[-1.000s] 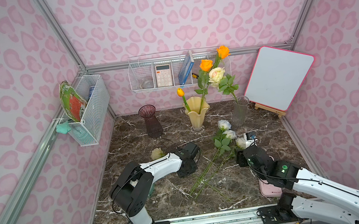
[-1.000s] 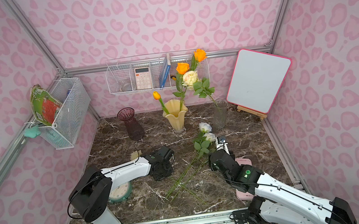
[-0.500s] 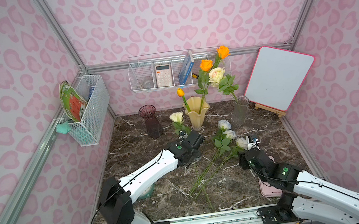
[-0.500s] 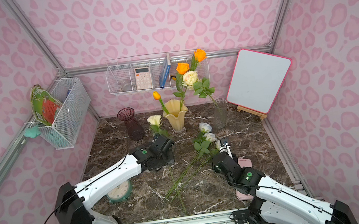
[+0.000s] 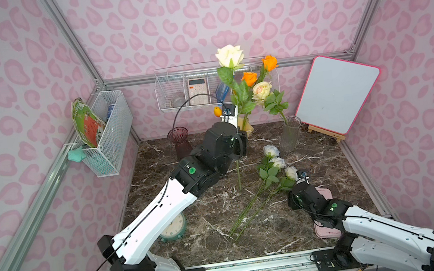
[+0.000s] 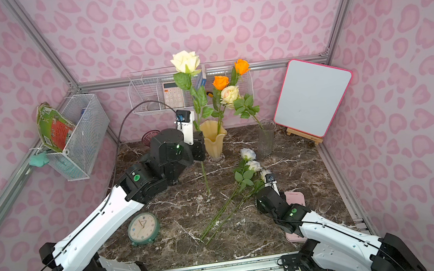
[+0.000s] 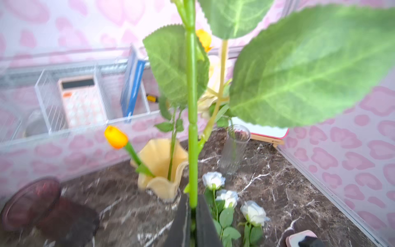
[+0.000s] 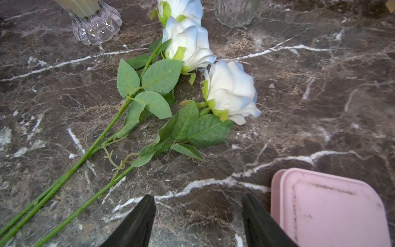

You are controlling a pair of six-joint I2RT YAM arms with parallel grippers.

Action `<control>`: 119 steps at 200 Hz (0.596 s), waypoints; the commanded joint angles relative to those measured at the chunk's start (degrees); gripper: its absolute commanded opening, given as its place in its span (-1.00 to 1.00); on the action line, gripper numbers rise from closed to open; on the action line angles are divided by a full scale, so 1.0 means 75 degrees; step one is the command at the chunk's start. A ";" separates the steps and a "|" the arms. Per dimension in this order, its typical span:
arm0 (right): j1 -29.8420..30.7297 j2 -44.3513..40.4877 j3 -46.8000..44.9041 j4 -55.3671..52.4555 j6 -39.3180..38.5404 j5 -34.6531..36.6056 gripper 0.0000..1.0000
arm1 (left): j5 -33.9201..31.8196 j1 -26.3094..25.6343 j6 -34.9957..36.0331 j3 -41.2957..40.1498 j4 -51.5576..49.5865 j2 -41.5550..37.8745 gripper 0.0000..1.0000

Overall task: Arrange the flowers in different vases according to their colors
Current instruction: Insert the flower into the vase.

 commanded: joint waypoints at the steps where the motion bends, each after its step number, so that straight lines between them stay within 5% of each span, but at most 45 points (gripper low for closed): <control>1: -0.0037 0.0234 -0.0042 0.0480 -0.0037 -0.0180 0.35 | 0.0611 -0.0142 0.2139 0.0532 0.1916 0.0527 -1.00; 64: -0.0312 0.1135 -0.0023 0.1096 -0.0185 -0.0610 0.35 | 0.1964 -0.0167 0.3641 0.2597 0.4096 0.2795 -1.00; 119: -0.0433 0.2286 0.0411 0.1224 -0.0325 -0.0839 0.34 | 0.2734 -0.0029 0.3100 0.4949 0.4604 0.4824 -1.00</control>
